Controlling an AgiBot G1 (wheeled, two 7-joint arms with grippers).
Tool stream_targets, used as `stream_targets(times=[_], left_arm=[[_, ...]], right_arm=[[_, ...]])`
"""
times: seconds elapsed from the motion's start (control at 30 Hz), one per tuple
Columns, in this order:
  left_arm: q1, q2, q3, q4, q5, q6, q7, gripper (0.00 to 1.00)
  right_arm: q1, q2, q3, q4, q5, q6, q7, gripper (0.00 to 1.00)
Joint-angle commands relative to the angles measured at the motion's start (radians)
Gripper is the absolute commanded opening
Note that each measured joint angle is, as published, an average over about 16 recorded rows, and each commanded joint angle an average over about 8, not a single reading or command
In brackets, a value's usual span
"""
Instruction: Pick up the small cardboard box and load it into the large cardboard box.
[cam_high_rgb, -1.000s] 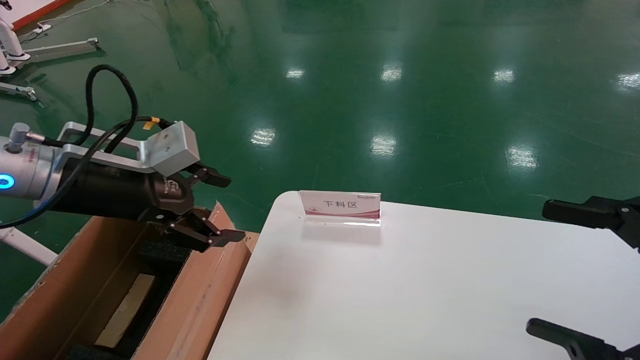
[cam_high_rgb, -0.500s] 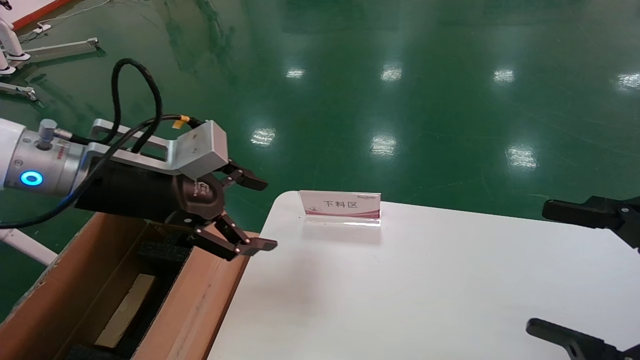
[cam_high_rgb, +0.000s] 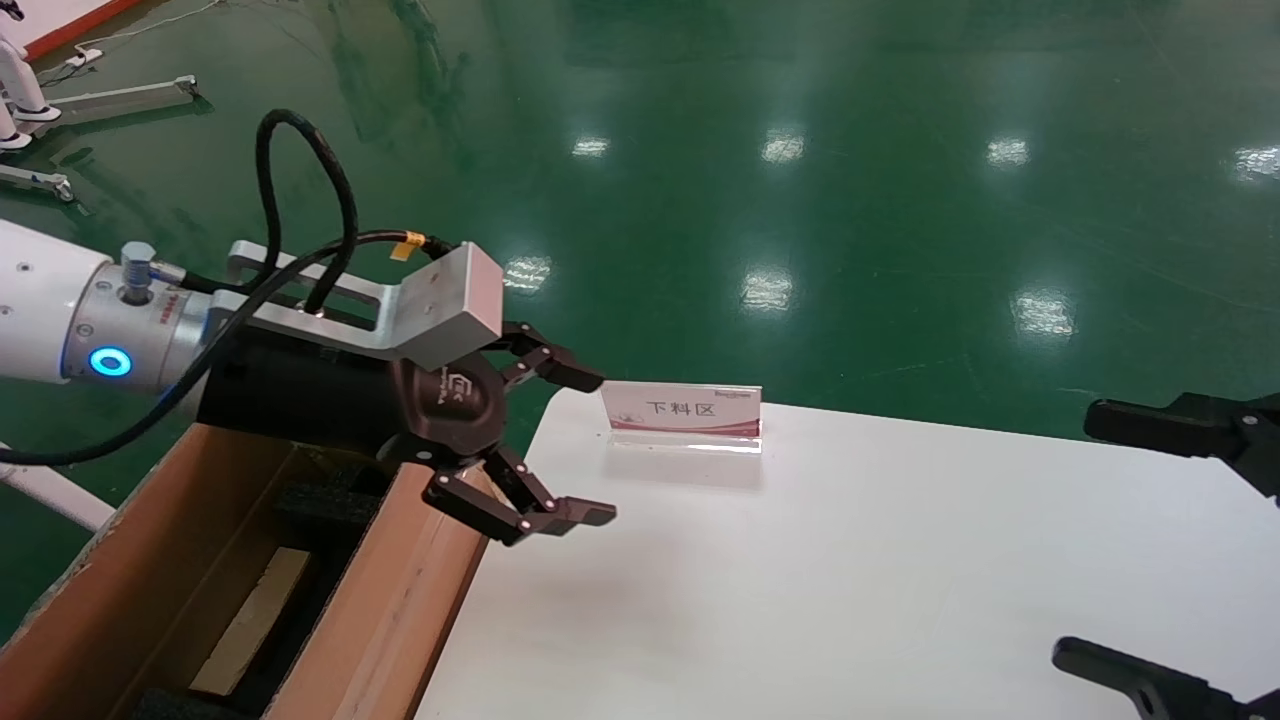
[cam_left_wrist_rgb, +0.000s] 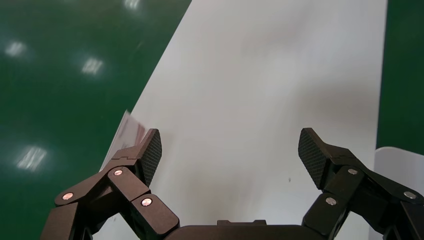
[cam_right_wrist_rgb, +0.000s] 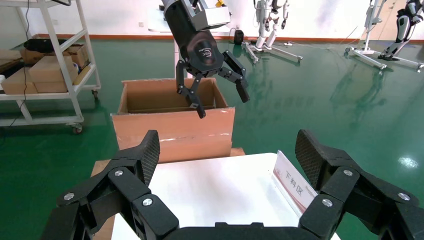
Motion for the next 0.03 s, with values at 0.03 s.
stream_targets(times=[0.03], left_arm=[[0.052,0.015,-0.062,0.006,-0.014,0.015,0.016,1.0]], right_arm=[[0.0,0.0,0.0,0.0,0.0,0.0,0.0,1.0]])
